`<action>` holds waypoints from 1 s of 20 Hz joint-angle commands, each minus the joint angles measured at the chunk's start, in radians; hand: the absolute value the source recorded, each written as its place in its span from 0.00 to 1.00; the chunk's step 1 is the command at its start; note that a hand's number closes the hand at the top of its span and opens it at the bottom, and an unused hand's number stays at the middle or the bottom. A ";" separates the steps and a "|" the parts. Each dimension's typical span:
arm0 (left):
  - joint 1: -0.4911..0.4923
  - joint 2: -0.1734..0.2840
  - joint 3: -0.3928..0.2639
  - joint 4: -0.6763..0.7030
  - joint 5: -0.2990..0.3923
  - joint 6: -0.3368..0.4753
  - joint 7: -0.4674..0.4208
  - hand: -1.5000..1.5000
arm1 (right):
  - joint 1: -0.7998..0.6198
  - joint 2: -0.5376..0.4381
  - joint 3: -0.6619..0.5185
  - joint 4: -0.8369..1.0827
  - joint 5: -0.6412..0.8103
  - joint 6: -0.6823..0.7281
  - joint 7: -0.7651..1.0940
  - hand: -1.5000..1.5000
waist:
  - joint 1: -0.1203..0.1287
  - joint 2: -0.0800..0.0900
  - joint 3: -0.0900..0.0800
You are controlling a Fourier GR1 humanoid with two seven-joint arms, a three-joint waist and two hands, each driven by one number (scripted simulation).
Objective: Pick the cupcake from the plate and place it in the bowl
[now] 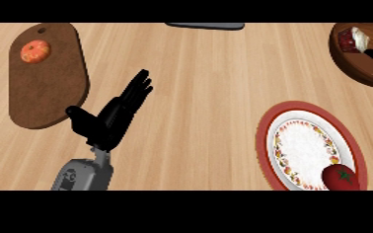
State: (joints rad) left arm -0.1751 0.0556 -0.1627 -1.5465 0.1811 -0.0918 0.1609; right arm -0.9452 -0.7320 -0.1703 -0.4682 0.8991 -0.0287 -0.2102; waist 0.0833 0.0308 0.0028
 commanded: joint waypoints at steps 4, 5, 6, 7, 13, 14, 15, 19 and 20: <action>0.036 -0.017 -0.024 -0.033 -0.015 0.014 -0.002 0.50 | -0.024 -0.005 -0.087 0.191 -0.065 0.000 -0.131 0.00 | 0.005 0.002 0.003; -0.040 -0.027 0.002 -0.002 0.016 0.019 0.056 0.50 | -0.068 0.003 -0.107 0.196 -0.087 0.025 -0.126 0.00 | 0.000 0.007 0.004; -0.019 -0.015 0.003 -0.009 0.009 0.009 0.027 0.50 | -0.089 0.021 -0.133 0.202 -0.112 0.015 -0.118 0.00 | 0.008 0.006 0.003; -0.018 -0.002 0.021 -0.031 0.026 0.004 0.038 0.50 | -0.059 -0.008 -0.174 0.214 -0.152 0.022 -0.166 0.00 | -0.003 0.002 0.004; 0.009 0.006 0.035 -0.001 0.019 0.009 0.020 0.50 | -0.086 0.002 -0.441 0.196 -0.436 0.076 -0.335 0.00 | -0.043 -0.010 0.006; 0.012 -0.017 0.026 -0.022 0.010 0.038 0.028 0.50 | -0.083 -0.016 -0.464 0.199 -0.464 0.127 -0.366 0.00 | -0.050 -0.016 0.005; 0.025 0.004 0.034 0.001 0.007 0.015 -0.004 0.50 | -0.060 -0.033 -0.483 0.212 -0.487 0.173 -0.409 0.00 | -0.051 -0.012 0.004; 0.032 -0.002 0.035 -0.027 0.011 0.030 0.027 0.50 | -0.015 -0.092 -0.547 0.214 -0.569 0.328 -0.498 0.00 | -0.070 -0.024 0.001; 0.033 0.015 0.053 -0.032 0.009 0.036 0.039 0.50 | 0.035 -0.122 -0.563 0.212 -0.591 0.397 -0.540 0.00 | -0.087 -0.030 0.000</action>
State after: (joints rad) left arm -0.1491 0.0570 -0.1295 -1.5670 0.1903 -0.0674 0.1827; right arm -0.9698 -0.7894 -0.6606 -0.2592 0.3959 0.2181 -0.6536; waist 0.0235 0.0120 0.0048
